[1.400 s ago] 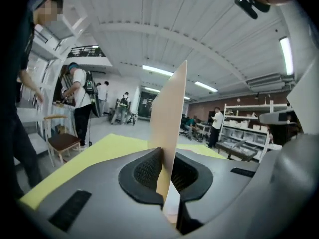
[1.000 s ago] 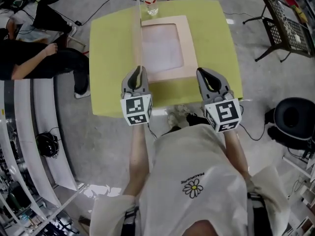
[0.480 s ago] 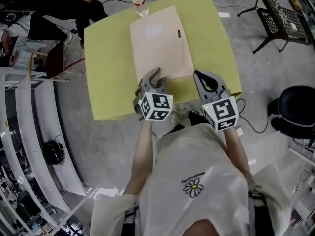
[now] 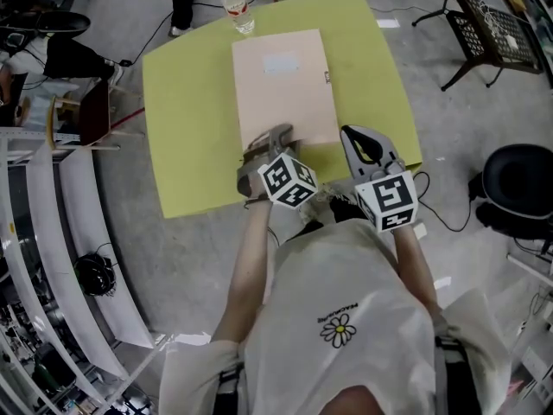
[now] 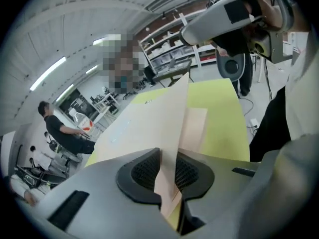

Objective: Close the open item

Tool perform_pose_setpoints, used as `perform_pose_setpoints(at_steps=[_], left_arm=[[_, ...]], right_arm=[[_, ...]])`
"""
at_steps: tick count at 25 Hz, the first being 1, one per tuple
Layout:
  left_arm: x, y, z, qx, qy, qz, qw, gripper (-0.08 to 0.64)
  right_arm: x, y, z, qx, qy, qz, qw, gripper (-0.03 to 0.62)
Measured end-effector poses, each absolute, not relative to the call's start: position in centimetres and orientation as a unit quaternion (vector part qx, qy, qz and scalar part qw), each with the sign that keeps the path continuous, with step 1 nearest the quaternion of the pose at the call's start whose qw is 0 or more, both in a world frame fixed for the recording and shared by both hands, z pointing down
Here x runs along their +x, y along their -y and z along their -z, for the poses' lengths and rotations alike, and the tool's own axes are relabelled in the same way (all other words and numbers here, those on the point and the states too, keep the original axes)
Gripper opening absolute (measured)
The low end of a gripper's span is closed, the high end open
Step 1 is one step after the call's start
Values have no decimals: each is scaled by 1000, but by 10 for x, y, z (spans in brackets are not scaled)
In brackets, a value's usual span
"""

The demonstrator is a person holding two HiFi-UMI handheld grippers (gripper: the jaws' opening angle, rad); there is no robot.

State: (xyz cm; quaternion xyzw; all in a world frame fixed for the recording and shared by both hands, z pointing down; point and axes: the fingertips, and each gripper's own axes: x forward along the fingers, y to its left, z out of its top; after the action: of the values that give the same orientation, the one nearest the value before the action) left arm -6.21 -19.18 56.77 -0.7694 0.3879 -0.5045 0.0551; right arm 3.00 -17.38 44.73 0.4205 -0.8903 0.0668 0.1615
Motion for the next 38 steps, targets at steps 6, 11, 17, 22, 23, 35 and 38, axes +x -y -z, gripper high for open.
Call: perform_pose_setpoints(at_steps=[6,11,17,22,23,35,38], left_arm=[[-56,188,-578,-763,-278,580,54,53],[-56,184,-583,-734,-184,650,71,76],[-54,184,-585,-721,-169,666,89,94],[-56,181,-582,-735,-138,662,56,107],[-56,182,-582,-740,-131,658,47,110],[-54,179,-581,-755,-74,652,-3,152],[-55,175,-583,-752,-60,656,-8,178]], right_arm=[[34,179,-451,423,888,-71,164,11],[29,179,-452,420,889,-73,165,11],[29,180,-457,418,889,-77,169,11],[26,176,-454,417,890,-75,171,11],[27,176,-455,417,889,-76,172,11],[33,181,-459,421,885,-82,181,11],[32,182,-459,420,886,-80,180,11]])
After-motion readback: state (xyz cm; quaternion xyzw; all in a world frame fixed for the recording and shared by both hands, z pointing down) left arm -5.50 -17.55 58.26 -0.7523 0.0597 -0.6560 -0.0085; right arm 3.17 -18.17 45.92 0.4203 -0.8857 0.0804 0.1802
